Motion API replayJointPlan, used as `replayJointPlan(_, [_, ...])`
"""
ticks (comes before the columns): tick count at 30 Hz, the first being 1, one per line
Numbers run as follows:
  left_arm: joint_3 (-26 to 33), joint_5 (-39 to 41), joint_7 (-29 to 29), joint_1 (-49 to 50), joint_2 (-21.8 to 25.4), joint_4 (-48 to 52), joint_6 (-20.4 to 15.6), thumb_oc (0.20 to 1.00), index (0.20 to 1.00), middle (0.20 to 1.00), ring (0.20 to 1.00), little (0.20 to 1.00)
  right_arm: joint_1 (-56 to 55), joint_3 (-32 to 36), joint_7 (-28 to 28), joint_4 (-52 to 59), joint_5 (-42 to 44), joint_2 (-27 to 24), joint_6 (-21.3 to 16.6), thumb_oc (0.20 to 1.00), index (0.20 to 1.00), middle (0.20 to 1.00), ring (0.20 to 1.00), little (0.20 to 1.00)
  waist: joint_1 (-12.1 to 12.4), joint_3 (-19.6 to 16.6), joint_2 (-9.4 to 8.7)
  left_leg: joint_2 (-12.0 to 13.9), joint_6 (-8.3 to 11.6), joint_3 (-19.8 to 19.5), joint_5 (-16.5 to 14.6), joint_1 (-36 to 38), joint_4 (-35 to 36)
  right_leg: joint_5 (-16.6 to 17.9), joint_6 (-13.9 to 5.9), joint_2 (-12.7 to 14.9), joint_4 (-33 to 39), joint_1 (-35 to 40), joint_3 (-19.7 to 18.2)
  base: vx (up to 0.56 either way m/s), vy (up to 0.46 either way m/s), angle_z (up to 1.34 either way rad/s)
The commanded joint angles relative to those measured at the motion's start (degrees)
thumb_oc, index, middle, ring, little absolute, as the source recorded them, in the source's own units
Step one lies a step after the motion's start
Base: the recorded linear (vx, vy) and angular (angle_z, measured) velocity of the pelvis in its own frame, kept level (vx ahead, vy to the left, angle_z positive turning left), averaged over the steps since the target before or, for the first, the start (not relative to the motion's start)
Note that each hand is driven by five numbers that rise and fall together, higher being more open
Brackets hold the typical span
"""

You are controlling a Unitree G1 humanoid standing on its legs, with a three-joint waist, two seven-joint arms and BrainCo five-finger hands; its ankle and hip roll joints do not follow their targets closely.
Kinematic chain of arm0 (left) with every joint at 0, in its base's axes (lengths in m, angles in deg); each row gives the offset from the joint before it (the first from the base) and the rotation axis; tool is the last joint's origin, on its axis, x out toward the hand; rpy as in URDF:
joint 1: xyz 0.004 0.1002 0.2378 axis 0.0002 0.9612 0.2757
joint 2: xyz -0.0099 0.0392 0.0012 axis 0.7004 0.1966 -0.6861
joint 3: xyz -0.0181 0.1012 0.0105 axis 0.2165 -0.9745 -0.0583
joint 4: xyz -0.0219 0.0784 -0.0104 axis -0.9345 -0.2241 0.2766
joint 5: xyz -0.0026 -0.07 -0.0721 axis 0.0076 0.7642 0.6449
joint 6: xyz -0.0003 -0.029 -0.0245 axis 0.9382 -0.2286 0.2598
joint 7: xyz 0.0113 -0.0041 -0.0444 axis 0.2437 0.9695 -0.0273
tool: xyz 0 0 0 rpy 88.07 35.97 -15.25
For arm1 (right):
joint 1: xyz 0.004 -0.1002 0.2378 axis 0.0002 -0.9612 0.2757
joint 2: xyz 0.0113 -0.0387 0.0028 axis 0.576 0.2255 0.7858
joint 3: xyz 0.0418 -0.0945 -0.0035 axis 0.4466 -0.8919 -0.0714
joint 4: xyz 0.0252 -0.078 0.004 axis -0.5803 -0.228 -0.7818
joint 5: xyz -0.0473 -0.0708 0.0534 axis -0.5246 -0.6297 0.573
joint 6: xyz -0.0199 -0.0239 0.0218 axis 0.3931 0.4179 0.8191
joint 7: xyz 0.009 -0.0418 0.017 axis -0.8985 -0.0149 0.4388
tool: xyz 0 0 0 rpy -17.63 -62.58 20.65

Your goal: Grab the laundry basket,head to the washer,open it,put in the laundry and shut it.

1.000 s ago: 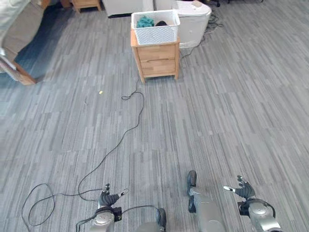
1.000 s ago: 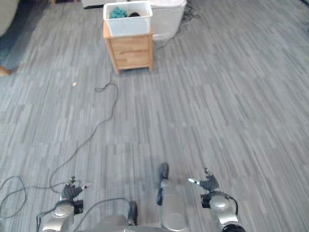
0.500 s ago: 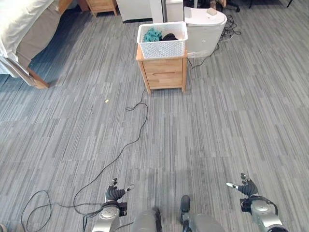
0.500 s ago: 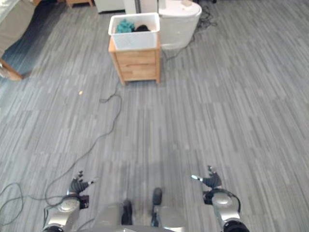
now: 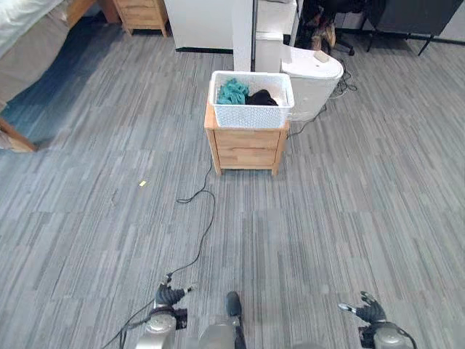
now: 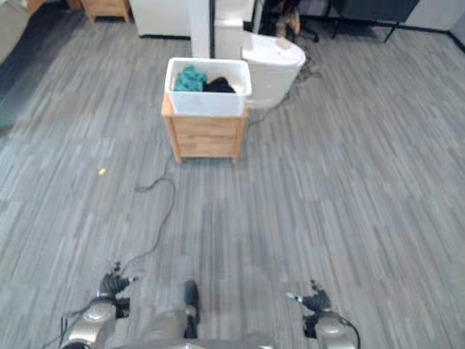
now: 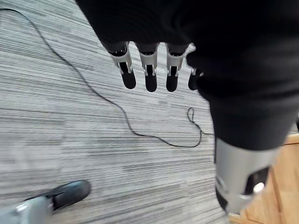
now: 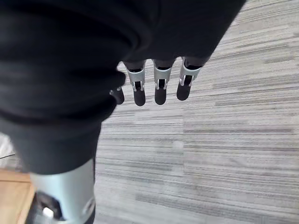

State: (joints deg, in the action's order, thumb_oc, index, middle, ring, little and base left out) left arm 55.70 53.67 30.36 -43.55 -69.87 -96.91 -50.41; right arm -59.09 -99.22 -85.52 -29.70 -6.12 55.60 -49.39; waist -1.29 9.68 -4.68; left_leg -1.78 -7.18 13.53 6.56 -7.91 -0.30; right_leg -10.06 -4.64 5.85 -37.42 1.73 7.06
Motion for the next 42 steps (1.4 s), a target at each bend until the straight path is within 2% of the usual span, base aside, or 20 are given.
replayJointPlan(1, [0.22,-1.57,-0.95,0.86,4.03,2.63,-1.23,1.000,1.000,1.000,1.000,1.000,3.71,0.21,0.14,2.43,-0.70,-0.67,-1.48,1.000,1.000,1.000,1.000,1.000,1.33,1.30,0.18,3.09,5.61,0.76,-6.33,-2.20,-6.08,14.59,-3.62,2.95,10.09,-2.15,-3.00,0.41,0.286,0.16])
replayJointPlan(3, [0.45,-1.13,-1.29,0.91,4.27,2.58,-1.32,1.000,1.000,1.000,1.000,1.000,4.12,-0.42,0.34,3.11,-0.91,-0.79,-1.49,1.000,1.000,1.000,1.000,1.000,0.32,2.55,0.95,2.56,5.12,0.20,-8.10,1.33,-5.10,12.12,-2.69,2.00,10.62,-6.90,-0.97,0.45,0.229,-0.14])
replayJointPlan(4, [0.76,-1.30,-1.11,0.84,4.19,1.34,-1.17,1.000,1.000,1.000,1.000,1.000,4.48,-0.39,0.44,2.91,-0.83,-0.90,-1.31,1.000,1.000,1.000,1.000,1.000,-0.93,3.75,1.81,2.05,5.26,-0.67,-10.17,5.36,-3.92,8.48,-2.12,1.26,14.72,-10.60,2.77,0.36,0.119,-0.06])
replayJointPlan(6, [0.69,-1.26,-0.86,0.78,4.10,1.06,-0.99,1.000,1.000,1.000,1.000,1.000,4.48,-0.33,0.54,2.88,-0.74,-0.96,-1.25,1.000,1.000,1.000,1.000,1.000,-1.36,4.01,1.81,1.47,5.57,-1.46,-11.51,6.95,-3.75,7.70,-2.65,1.14,16.81,-12.05,3.28,0.35,0.073,0.09])
replayJointPlan(8, [0.97,-1.33,-0.60,0.46,3.84,-0.07,-0.94,1.000,1.000,1.000,1.000,1.000,4.24,0.01,0.61,2.53,-0.58,-1.10,-1.06,1.000,1.000,1.000,1.000,1.000,-2.51,4.85,1.57,0.66,5.76,-2.52,-13.07,9.63,-3.92,9.01,-2.85,1.13,23.88,-13.42,5.35,0.33,0.012,0.38])
replayJointPlan(9, [0.97,-1.34,-0.60,0.46,3.82,-0.07,-0.94,1.000,1.000,1.000,1.000,1.000,4.24,0.01,0.61,2.53,-0.58,-1.12,-1.06,1.000,1.000,1.000,1.000,1.000,-2.57,4.94,1.62,0.71,5.77,-2.58,-13.11,9.73,-3.94,9.03,-2.85,1.09,23.97,-13.24,5.43,0.44,-0.016,0.77])
replayJointPlan(11, [1.41,-2.11,-0.65,0.34,3.09,-1.97,-0.97,1.000,1.000,1.000,1.000,1.000,3.91,0.46,0.78,2.28,-0.91,-1.57,-0.81,1.000,1.000,1.000,1.000,1.000,-3.61,5.07,1.26,-0.19,6.82,-3.69,-16.28,13.06,-5.24,12.01,-4.36,2.32,33.11,-14.58,8.05,0.52,-0.042,0.70])
replayJointPlan(15, [2.33,-2.84,-0.20,1.84,2.37,-2.54,-1.16,1.000,1.000,1.000,1.000,1.000,2.70,0.72,1.65,2.82,-1.81,-2.18,-0.69,1.000,1.000,1.000,1.000,1.000,-4.27,4.10,0.92,-0.31,8.40,-5.24,-19.37,17.83,-7.49,15.75,-5.67,4.66,36.54,-16.67,11.38,0.47,-0.108,0.15])
replayJointPlan(18, [2.23,-3.22,0.06,2.50,2.41,-2.46,-1.27,1.000,1.000,1.000,1.000,1.000,1.73,0.76,2.23,3.33,-1.90,-2.41,-0.79,1.000,1.000,1.000,1.000,1.000,-4.99,3.21,1.52,0.53,9.38,-5.89,-20.15,21.03,-7.32,16.41,-5.63,4.48,35.92,-16.56,11.25,0.49,-0.176,0.02])
replayJointPlan(20, [2.00,-3.85,0.18,3.15,2.17,-2.60,-1.25,1.000,1.000,1.000,1.000,1.000,1.10,0.95,2.61,3.37,-1.65,-2.52,-0.91,1.000,1.000,1.000,1.000,1.000,-5.52,2.16,2.05,1.98,11.22,-6.29,-18.54,21.92,-9.61,16.96,-4.58,3.99,35.03,-15.54,10.24,0.34,-0.170,0.20])
replayJointPlan(22, [1.34,-3.11,0.14,2.69,1.74,-2.28,-1.14,1.000,1.000,1.000,1.000,1.000,1.71,1.00,2.15,2.96,-1.09,-3.04,-1.32,1.000,1.000,1.000,1.000,1.000,-5.87,2.10,1.95,4.69,13.28,-6.41,-12.08,17.53,-19.73,16.72,-2.54,3.19,34.35,-13.86,9.51,0.27,-0.255,0.03])
replayJointPlan(24, [0.88,-1.53,-0.17,2.12,0.85,-2.84,-1.17,1.000,1.000,1.000,1.000,1.000,2.70,1.05,1.48,2.61,0.36,-3.91,-1.68,1.000,1.000,1.000,1.000,1.000,-5.73,2.35,2.13,6.02,13.45,-6.56,-7.48,13.88,-26.13,14.54,-0.33,1.42,34.38,-11.87,8.85,0.26,-0.197,-0.06])
replayJointPlan(25, [0.57,-1.22,-0.13,1.66,0.60,-3.50,-1.04,1.000,1.000,1.000,1.000,1.000,2.95,1.14,1.34,2.22,0.59,-4.11,-1.38,1.000,1.000,1.000,1.000,1.000,-5.44,2.28,2.02,5.88,12.45,-6.48,-8.41,12.21,-26.00,13.23,0.12,0.87,34.62,-10.87,8.05,0.28,-0.125,-0.29])
replayJointPlan(29, [-0.42,-1.43,0.16,0.82,0.02,-4.70,-0.69,1.000,1.000,1.000,1.000,1.000,3.43,1.33,0.89,1.13,0.70,-4.96,-1.19,1.000,1.000,1.000,1.000,1.000,-4.35,2.44,1.55,4.42,10.27,-5.14,-13.59,5.86,-20.27,10.32,-0.24,0.27,35.45,-7.37,5.91,0.28,-0.027,-0.19])
replayJointPlan(32, [-0.51,-1.19,0.45,0.81,0.19,-4.15,-0.60,1.000,1.000,1.000,1.000,1.000,3.25,1.70,0.68,0.87,1.12,-5.24,-1.15,1.000,1.000,1.000,1.000,1.000,-3.77,2.88,1.51,5.07,10.31,-3.79,-11.50,1.80,-14.62,8.90,-0.29,-0.04,35.84,-5.29,4.75,0.23,0.042,-0.24])
replayJointPlan(33, [-0.79,-1.37,0.33,0.66,0.43,-3.90,-0.65,1.000,1.000,1.000,1.000,1.000,3.29,1.72,0.17,-0.10,1.27,-5.17,-1.14,1.000,1.000,1.000,1.000,1.000,-2.98,3.41,2.23,5.78,11.20,-4.36,-6.91,-0.04,-9.36,7.68,-0.02,-1.14,35.88,-3.50,3.96,0.24,0.071,-0.30])
replayJointPlan(36, [-1.13,-0.81,0.14,0.63,0.57,-3.30,-0.74,1.000,1.000,1.000,1.000,1.000,3.22,1.30,-0.27,-0.58,1.18,-4.62,-0.92,1.000,1.000,1.000,1.000,1.000,-1.18,4.03,3.08,6.08,12.36,-5.79,-1.04,-3.96,-3.13,5.29,0.19,-2.67,36.05,0.22,2.26,0.31,0.114,-0.18])
replayJointPlan(39, [-1.10,-0.74,0.06,1.19,0.64,-3.11,-0.84,1.000,1.000,1.000,1.000,1.000,3.10,1.14,-0.18,-0.68,0.64,-4.48,-0.85,1.000,1.000,1.000,1.000,1.000,-0.12,3.72,3.73,6.33,12.55,-7.12,-0.29,-3.54,0.78,3.20,-0.37,-3.07,34.91,2.19,0.18,0.42,0.248,-0.25])
replayJointPlan(40, [-0.75,-1.15,0.19,1.73,0.59,-3.80,-0.61,1.000,1.000,1.000,1.000,1.000,3.34,0.37,0.10,-0.74,-0.65,-3.38,-0.92,1.000,1.000,1.000,1.000,1.000,0.57,2.76,3.31,5.19,11.18,-9.32,-1.56,-3.29,-2.93,1.69,-1.08,-1.99,31.68,3.22,-1.41,0.31,0.209,-0.70])
replayJointPlan(42, [-0.56,-1.21,0.23,1.87,0.92,-4.08,-0.59,1.000,1.000,1.000,1.000,1.000,3.51,0.26,0.27,-0.14,-0.53,-3.01,-0.81,1.000,1.000,1.000,1.000,1.000,0.75,2.73,2.93,4.93,10.59,-8.73,-2.30,-2.95,-3.84,1.70,-1.47,-1.39,29.58,2.41,-2.09,0.26,0.196,-0.68])
